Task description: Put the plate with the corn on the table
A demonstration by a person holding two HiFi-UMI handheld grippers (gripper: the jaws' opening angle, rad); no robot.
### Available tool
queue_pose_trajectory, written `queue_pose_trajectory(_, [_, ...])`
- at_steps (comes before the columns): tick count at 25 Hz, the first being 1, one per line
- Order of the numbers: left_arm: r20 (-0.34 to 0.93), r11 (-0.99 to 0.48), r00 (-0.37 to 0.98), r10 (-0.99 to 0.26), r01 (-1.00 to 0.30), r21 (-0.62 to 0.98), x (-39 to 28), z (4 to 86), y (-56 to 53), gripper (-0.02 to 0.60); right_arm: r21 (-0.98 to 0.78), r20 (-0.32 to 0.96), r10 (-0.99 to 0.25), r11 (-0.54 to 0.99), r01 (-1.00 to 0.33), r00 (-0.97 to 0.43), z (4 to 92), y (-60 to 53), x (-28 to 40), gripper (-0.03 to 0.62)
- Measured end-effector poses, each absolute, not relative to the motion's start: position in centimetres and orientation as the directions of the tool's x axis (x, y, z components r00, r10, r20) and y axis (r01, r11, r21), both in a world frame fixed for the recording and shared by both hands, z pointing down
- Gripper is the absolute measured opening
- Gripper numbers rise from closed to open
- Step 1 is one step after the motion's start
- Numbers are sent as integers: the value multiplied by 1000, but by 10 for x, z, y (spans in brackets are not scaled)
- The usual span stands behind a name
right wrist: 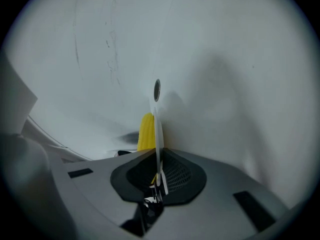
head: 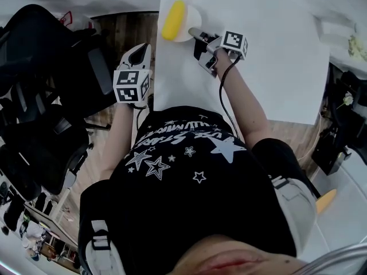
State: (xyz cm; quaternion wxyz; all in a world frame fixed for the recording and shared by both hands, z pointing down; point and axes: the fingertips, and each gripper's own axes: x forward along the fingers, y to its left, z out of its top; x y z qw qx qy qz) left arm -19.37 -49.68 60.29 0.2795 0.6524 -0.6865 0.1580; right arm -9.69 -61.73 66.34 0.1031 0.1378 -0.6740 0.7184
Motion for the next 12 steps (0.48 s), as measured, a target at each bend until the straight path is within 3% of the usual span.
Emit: queue_pose_trajectory(12, [582, 102, 16, -813, -980, 169, -197, 603, -490, 6, -834, 549, -85, 11, -552, -831, 669, -630, -97, 17])
